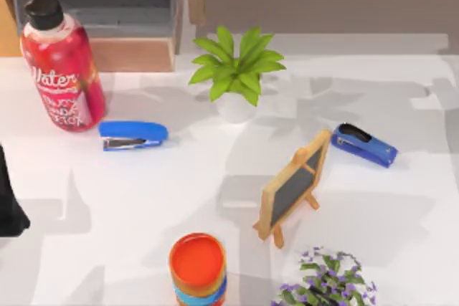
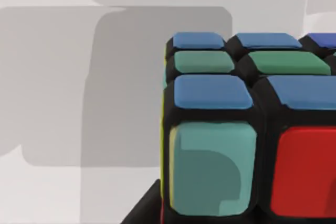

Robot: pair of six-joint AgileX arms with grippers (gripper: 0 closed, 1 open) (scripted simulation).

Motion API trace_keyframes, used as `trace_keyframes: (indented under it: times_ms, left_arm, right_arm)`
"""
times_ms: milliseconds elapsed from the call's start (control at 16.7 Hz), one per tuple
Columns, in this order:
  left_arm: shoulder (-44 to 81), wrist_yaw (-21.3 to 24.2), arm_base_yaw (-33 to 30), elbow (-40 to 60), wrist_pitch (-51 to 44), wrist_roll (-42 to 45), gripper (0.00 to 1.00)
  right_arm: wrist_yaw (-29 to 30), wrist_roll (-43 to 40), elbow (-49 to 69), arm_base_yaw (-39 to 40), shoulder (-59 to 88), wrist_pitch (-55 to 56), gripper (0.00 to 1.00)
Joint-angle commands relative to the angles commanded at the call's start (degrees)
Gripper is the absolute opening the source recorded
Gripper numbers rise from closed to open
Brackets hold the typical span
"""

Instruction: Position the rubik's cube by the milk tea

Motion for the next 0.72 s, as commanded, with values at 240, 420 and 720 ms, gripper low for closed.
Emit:
trace_keyframes:
  times_ms: [240, 420, 720]
  left_arm:
    - [0.00, 0.00, 0.00, 0.00, 0.00, 0.00, 1.00]
    - [0.00, 0.00, 0.00, 0.00, 0.00, 0.00, 1.00]
    - [0.00, 0.00, 0.00, 0.00, 0.00, 0.00, 1.00]
  right_arm:
    - [0.15, -0.10, -1.08, -0.74, 0.88, 0.73, 0.00]
    - [0.42, -0.14, -2.52, -1.45, 2.45, 0.97, 0.00]
    - [0.44, -0.14, -2.63, -1.49, 2.58, 0.97, 0.08]
